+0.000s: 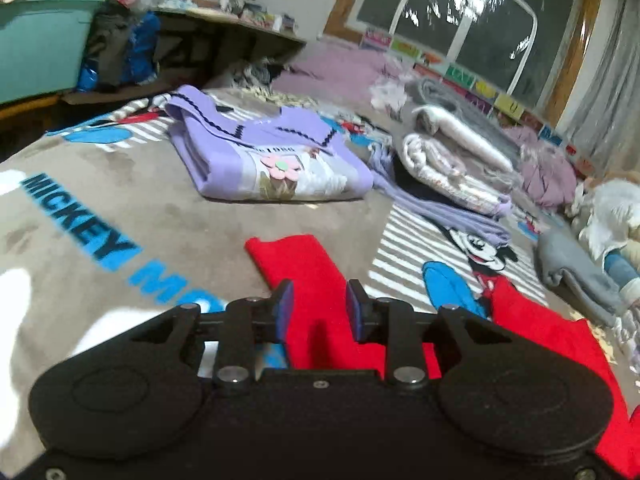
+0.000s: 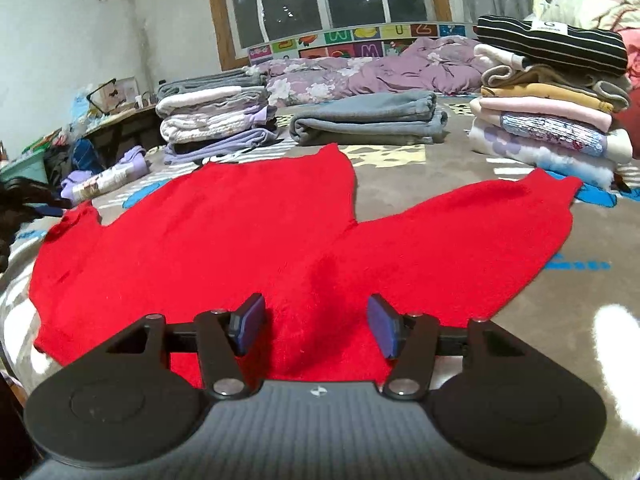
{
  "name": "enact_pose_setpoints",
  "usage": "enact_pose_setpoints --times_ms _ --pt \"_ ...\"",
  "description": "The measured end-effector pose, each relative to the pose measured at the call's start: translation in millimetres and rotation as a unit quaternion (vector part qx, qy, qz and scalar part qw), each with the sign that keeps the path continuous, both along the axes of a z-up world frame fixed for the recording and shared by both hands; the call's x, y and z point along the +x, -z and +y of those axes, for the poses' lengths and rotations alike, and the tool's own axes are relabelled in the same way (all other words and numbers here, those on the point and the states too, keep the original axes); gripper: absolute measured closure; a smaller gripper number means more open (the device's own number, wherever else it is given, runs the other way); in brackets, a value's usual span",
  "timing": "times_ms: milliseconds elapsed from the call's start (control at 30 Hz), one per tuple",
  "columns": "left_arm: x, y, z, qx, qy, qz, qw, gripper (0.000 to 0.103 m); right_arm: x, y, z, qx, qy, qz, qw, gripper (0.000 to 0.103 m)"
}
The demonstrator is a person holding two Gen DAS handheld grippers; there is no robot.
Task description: Fold clothes
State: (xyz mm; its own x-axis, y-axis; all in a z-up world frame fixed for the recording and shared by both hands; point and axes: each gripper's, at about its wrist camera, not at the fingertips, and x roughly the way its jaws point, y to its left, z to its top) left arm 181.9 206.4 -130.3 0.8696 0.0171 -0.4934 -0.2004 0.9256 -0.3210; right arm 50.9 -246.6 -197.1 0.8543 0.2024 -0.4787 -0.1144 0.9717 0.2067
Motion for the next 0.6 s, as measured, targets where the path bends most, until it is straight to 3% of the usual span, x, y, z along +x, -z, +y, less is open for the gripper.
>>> enact_pose_setpoints --times_ms 100,300,333,433,600 --pt "2 9 -16 0.024 0.038 0.024 0.9987 0.077 -2 -1 -3 0.005 0.003 -0.001 1.0 0.046" --pt "-8 10 -45 0.097 0.023 0.047 0.9939 0.077 -9 -6 -17 0.036 0.024 -0.005 0.999 0.046" --pt "-15 8 -50 0.099 0.025 0.038 0.9941 0.075 -10 -7 -20 0.044 0.029 -0.006 0.999 0.046" --pt "-28 2 -72 0.102 0.041 0.014 0.9938 0.052 -15 -9 -32 0.067 0.05 -0.009 0.996 0.046" --pt "-39 0 -124 0.14 0.1 0.012 0.985 0.051 -22 -2 -65 0.142 0.102 0.005 0.985 0.046"
